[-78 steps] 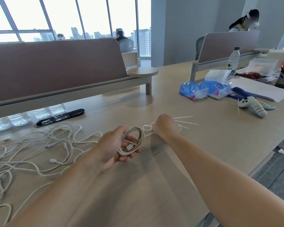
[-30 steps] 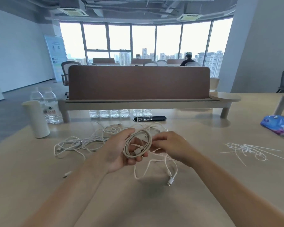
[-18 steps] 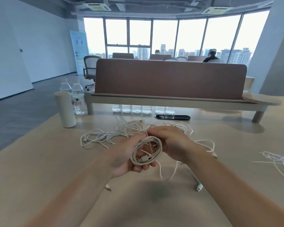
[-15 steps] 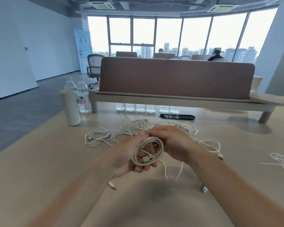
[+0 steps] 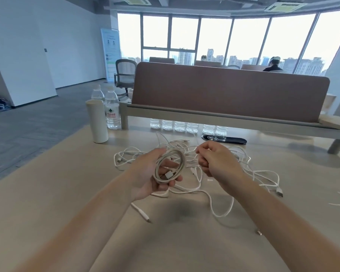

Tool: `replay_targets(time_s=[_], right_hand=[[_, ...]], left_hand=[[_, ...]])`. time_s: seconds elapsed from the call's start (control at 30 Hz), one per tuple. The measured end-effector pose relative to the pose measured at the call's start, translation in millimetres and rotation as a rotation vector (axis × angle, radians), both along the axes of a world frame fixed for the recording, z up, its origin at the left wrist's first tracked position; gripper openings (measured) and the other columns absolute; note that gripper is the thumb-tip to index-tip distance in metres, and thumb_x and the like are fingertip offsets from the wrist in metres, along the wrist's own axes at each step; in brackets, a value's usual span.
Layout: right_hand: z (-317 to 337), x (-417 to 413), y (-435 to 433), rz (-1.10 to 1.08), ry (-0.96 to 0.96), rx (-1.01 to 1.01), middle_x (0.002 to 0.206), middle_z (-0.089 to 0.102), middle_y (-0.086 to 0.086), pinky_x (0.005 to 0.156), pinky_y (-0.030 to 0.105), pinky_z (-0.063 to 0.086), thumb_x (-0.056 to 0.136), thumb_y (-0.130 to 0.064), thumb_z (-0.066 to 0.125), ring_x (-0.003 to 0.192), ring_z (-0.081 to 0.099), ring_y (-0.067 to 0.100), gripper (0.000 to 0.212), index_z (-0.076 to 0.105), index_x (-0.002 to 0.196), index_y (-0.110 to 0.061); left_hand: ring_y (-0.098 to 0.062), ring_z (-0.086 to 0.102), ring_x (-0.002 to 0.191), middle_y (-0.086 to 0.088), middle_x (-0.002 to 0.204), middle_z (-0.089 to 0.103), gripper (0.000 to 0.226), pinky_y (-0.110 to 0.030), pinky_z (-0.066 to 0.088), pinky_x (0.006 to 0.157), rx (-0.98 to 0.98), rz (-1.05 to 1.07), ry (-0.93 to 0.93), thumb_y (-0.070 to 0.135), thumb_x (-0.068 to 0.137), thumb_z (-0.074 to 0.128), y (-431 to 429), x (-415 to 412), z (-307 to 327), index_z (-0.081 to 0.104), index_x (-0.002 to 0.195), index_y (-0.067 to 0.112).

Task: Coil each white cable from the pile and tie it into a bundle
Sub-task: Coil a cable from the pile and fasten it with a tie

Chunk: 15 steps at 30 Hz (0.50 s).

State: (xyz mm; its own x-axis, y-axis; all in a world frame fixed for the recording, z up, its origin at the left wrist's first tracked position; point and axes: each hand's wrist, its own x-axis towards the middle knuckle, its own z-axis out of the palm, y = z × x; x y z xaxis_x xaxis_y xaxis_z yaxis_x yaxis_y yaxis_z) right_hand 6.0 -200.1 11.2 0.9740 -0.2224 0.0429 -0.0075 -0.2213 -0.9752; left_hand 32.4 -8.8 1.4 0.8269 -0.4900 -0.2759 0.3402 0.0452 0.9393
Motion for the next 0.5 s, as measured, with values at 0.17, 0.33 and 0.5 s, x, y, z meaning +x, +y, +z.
replay_targets(time_s=[0.17, 0.33, 0.5], right_hand=[[11.7, -12.2, 4.9, 0.060, 0.023, -0.050, 0.052, 0.047, -0.001, 0.043, 0.019, 0.030, 0.095, 0.000, 0.045, 0.043, 0.037, 0.010, 0.024, 0.066, 0.086, -0.005], [15.8, -21.9, 9.3, 0.093, 0.029, -0.198, 0.050, 0.053, 0.001, 0.046, 0.021, 0.032, 0.089, -0.005, 0.055, 0.043, 0.039, 0.012, 0.018, 0.070, 0.080, -0.005], [8.4, -23.3, 10.3, 0.096, 0.007, -0.227, 0.052, 0.055, -0.001, 0.051, 0.025, 0.034, 0.088, -0.012, 0.068, 0.046, 0.040, 0.012, 0.009, 0.071, 0.082, -0.005]], left_hand=[[-0.027, 0.056, 0.056, -0.030, 0.089, 0.067, 0.054, -0.026, 0.037, 0.049, -0.054, 0.113, 0.032, 0.042, 0.102, 0.038, -1.7, 12.3, -2.0, 0.062, 0.109, -0.006], [-0.027, 0.056, 0.056, -0.028, 0.088, 0.068, 0.061, -0.026, 0.037, 0.049, -0.039, 0.138, 0.028, 0.042, 0.102, 0.038, -5.2, 11.3, -1.0, 0.060, 0.121, -0.012], [-0.026, 0.055, 0.056, -0.026, 0.084, 0.069, 0.062, -0.026, 0.037, 0.049, -0.033, 0.128, 0.017, 0.042, 0.102, 0.037, -7.9, 8.9, 0.1, 0.059, 0.124, -0.012]])
